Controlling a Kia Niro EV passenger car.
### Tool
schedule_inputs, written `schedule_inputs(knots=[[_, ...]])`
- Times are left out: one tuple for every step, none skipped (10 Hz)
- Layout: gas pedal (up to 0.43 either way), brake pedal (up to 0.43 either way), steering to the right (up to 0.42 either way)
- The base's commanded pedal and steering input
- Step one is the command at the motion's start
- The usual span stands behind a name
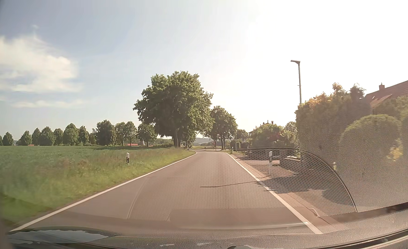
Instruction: Follow the waypoints while adhering to traffic rules and regulations
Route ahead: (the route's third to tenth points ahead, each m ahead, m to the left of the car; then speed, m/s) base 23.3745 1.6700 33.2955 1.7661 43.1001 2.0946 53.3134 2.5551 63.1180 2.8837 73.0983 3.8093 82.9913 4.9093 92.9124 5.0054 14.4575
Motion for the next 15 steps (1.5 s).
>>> schedule_inputs(knots=[[0.157, 0.0, 0.0], [0.157, 0.0, 0.0], [0.157, 0.0, 0.0], [0.157, 0.0, 0.0], [0.157, 0.0, 0.0], [0.157, 0.0, 0.0], [0.157, 0.0, -0.001], [0.157, 0.0, -0.002], [0.157, 0.0, -0.002], [0.157, 0.0, -0.002], [0.138, 0.0, -0.002], [0.138, 0.0, -0.002], [0.138, 0.0, -0.002], [0.138, 0.0, -0.002], [0.13, 0.0, -0.003]])
